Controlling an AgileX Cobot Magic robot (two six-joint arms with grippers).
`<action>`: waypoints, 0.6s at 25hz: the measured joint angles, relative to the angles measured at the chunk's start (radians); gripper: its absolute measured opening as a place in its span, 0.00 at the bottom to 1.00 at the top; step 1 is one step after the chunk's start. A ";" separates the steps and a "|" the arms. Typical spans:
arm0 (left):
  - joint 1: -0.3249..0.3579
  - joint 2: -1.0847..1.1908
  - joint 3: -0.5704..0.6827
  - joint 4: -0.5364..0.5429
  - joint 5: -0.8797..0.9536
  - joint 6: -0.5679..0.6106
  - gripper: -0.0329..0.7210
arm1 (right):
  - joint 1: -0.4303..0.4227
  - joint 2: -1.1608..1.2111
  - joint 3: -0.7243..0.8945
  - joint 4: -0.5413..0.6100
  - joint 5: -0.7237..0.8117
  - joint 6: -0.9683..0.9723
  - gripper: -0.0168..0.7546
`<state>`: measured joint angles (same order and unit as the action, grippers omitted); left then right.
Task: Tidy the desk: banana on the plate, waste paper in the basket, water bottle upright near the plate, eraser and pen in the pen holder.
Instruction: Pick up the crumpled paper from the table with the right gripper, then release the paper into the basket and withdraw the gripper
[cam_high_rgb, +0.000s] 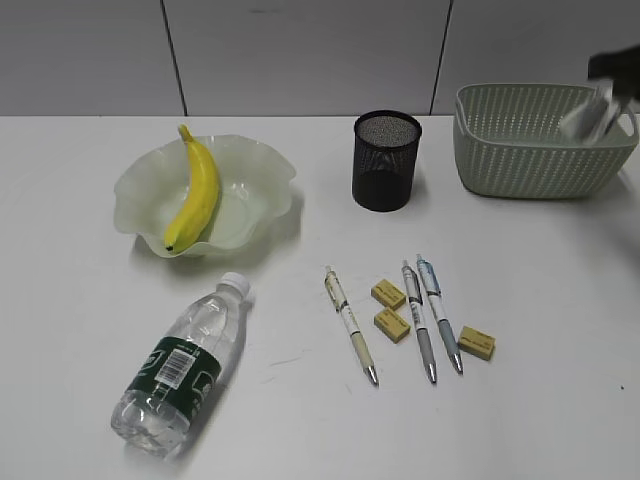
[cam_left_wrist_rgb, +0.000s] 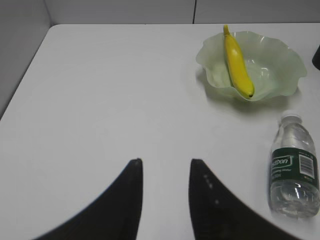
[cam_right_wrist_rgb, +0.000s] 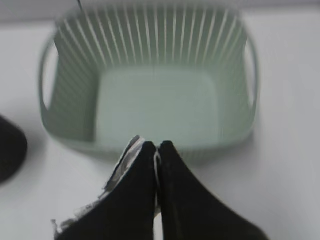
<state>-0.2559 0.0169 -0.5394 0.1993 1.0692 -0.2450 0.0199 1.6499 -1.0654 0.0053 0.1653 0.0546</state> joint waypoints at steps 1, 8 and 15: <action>0.000 0.000 0.000 0.000 0.000 0.000 0.36 | 0.000 -0.020 -0.012 -0.005 -0.068 -0.001 0.04; 0.000 0.000 0.000 0.000 0.000 0.000 0.36 | 0.000 0.131 -0.139 -0.090 -0.367 -0.023 0.21; 0.000 0.000 0.000 0.000 0.000 0.000 0.36 | 0.000 0.131 -0.197 -0.095 -0.176 -0.027 0.79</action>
<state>-0.2559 0.0169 -0.5394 0.1993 1.0692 -0.2450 0.0199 1.7809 -1.2621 -0.0899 -0.0106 0.0275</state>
